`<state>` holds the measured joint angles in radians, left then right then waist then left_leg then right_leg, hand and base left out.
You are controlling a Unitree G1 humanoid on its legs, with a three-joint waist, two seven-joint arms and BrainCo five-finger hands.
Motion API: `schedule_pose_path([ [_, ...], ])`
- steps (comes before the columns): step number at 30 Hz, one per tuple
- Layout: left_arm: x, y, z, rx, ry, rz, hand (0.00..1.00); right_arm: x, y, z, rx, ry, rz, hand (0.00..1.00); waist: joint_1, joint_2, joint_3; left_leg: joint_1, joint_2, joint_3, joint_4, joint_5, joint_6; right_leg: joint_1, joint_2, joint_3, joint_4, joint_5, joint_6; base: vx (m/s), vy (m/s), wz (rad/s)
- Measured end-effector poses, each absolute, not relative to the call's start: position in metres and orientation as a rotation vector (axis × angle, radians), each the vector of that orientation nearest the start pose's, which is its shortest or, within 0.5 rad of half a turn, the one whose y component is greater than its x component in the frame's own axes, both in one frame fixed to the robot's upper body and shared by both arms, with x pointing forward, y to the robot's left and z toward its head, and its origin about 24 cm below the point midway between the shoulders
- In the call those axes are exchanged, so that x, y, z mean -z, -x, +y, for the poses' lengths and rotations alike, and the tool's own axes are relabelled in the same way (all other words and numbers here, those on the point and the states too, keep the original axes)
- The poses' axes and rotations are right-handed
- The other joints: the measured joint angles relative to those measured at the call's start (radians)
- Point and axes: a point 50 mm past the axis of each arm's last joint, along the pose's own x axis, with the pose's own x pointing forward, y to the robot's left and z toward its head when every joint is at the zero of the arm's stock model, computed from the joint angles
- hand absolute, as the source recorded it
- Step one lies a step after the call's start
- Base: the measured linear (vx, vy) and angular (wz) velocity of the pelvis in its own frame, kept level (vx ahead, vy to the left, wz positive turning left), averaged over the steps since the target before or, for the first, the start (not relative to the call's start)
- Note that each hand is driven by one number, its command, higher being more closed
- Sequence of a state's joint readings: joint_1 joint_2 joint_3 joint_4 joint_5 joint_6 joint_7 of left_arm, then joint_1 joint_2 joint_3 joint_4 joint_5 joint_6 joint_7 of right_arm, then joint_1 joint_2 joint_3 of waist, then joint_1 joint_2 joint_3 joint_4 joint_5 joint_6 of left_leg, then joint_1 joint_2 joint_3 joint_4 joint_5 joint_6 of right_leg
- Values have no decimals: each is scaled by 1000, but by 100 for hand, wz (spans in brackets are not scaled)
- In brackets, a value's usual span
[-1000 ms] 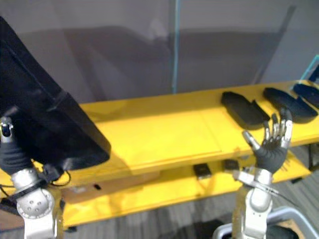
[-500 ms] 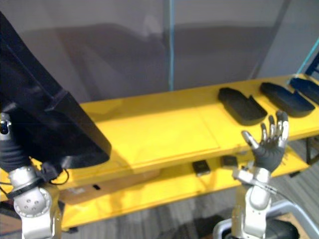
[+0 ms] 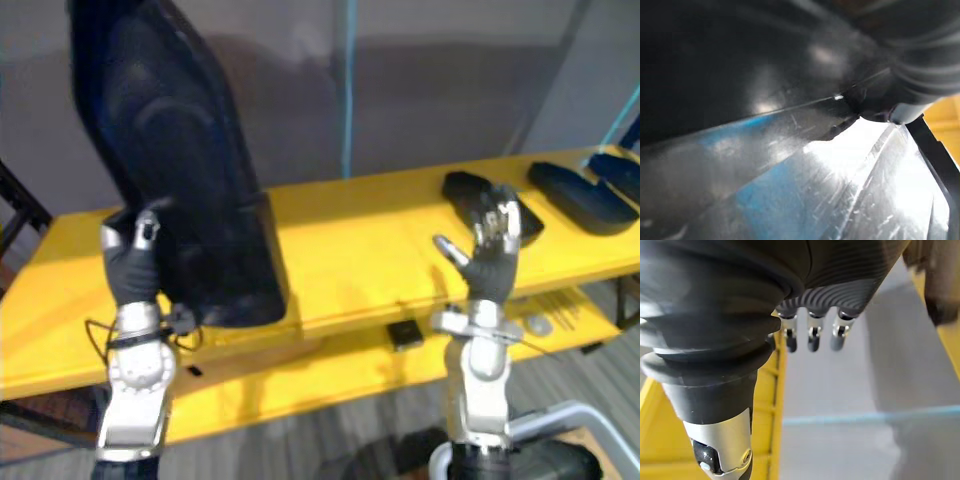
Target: Walk over and take plastic housings, then place them on the shelf
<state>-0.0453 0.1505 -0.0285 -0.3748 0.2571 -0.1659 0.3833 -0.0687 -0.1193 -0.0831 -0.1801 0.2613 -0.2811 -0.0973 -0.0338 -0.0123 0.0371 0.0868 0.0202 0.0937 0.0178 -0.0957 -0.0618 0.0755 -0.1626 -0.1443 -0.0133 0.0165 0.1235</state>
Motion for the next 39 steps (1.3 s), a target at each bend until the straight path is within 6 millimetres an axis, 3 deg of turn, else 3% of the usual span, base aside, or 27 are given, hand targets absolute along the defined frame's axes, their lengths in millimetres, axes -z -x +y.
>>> schedule_pose_path([
  [14, -177, -242, 105, -297, -367, -820, 100, -110, -253, -114, -164, -332, -358, 0, -33, -2, 1, 3, -3, 12, -11, 5, 8, -7, -1, 9, -1, 4, 2, 0, 0, -1],
  [22, -178, -247, 77, -267, -483, -868, 100, -99, -252, -95, -231, -366, -273, 0, -39, -2, 1, 8, 2, 34, -16, 5, 8, -8, 7, 19, -23, 22, -6, -7, -8, -9],
  [26, -168, -253, 78, -304, -510, -820, 100, -94, -249, -93, -218, -366, -243, 0, -40, -2, -1, 20, 5, 54, -24, 6, 8, -8, 10, 37, -27, 25, -6, 0, 0, -12],
  [31, -154, -260, 83, -326, -557, -772, 100, -92, -250, -101, -112, -278, -244, 0, -56, -4, -2, 19, 3, 57, -25, 6, 9, -12, 9, 39, -28, 27, -6, 0, 1, -2],
  [34, -152, -261, 88, -360, -552, -757, 100, -90, -252, -126, 74, -251, -247, 0, -58, -4, -2, 22, 3, 59, -25, 6, 9, -12, 9, 40, -27, 29, -7, 0, 1, -2],
  [35, -152, -262, 93, -391, -550, -756, 100, -87, -251, -145, 192, -249, -242, 0, -58, -4, -2, 31, 3, 63, -27, 6, 8, -11, 10, 43, -27, 30, -6, 1, 5, -8],
  [39, -154, -264, 111, -494, -547, -746, 100, -86, -245, -186, 456, -248, -254, 0, -66, -4, -2, 37, 4, 82, -27, 6, 8, -9, 10, 62, -27, 35, -6, -14, 8, -14],
])
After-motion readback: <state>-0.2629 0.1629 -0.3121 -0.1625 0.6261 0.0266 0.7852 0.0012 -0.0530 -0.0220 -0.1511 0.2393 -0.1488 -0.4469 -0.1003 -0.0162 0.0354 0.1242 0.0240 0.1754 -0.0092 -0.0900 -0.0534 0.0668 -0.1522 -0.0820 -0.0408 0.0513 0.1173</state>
